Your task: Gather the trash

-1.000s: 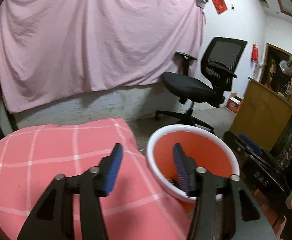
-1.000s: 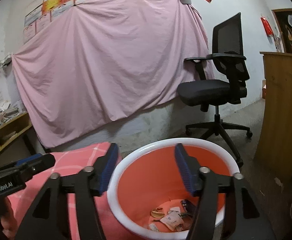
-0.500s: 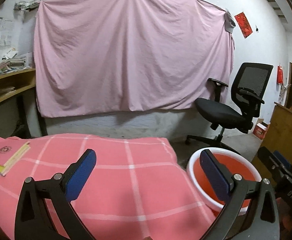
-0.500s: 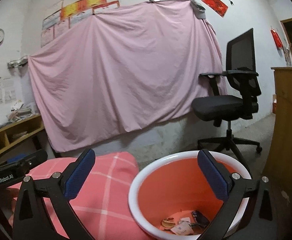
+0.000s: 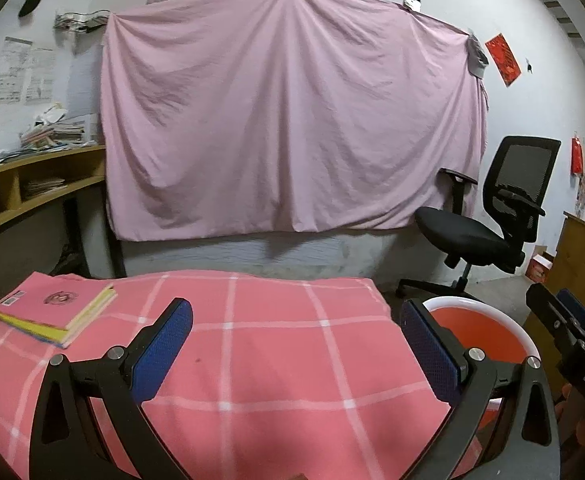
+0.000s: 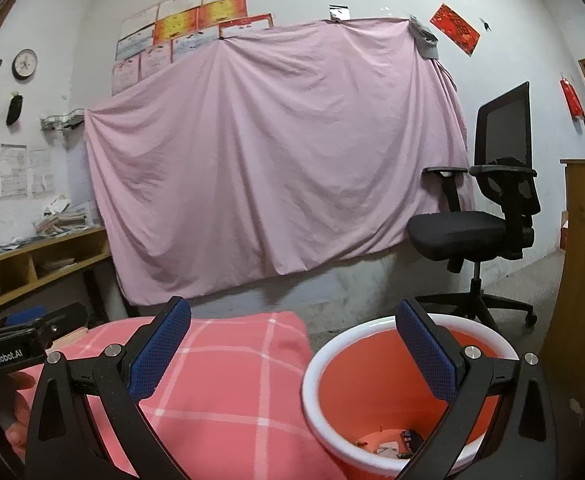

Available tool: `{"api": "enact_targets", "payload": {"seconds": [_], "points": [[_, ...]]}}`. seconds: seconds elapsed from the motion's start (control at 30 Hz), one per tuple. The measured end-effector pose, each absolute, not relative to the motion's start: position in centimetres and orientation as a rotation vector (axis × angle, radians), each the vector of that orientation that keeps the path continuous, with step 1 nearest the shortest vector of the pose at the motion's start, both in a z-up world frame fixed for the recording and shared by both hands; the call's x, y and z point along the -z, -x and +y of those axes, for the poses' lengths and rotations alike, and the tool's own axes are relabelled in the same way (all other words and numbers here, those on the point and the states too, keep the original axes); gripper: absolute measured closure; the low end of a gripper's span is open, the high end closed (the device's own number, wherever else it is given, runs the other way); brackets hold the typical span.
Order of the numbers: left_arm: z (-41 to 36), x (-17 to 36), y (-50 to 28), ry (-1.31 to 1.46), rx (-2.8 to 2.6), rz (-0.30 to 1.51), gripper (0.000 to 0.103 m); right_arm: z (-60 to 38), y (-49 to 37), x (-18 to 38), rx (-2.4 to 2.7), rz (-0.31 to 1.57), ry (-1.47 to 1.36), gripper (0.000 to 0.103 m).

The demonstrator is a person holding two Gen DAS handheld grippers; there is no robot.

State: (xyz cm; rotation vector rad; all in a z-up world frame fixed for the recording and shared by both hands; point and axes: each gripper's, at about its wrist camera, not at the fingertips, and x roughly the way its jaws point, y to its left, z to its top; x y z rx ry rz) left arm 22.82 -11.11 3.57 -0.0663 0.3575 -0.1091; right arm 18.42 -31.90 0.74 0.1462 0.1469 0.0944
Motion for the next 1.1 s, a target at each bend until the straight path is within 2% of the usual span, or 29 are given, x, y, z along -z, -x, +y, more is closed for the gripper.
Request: {"api": "enact_targets", "payload": {"seconds": [0.47, 1.1], "points": [[-7.0, -3.4, -17.7, 0.106, 0.041, 0.332, 0.001, -29.5, -14.6, -1.2, -0.110, 0.092, -0.123, 0.000], [-5.2, -1.5, -12.5, 0.047, -0.018, 0.314, 0.001, -27.5, -9.6, -0.9, -0.125, 0.044, -0.116, 0.000]]}}
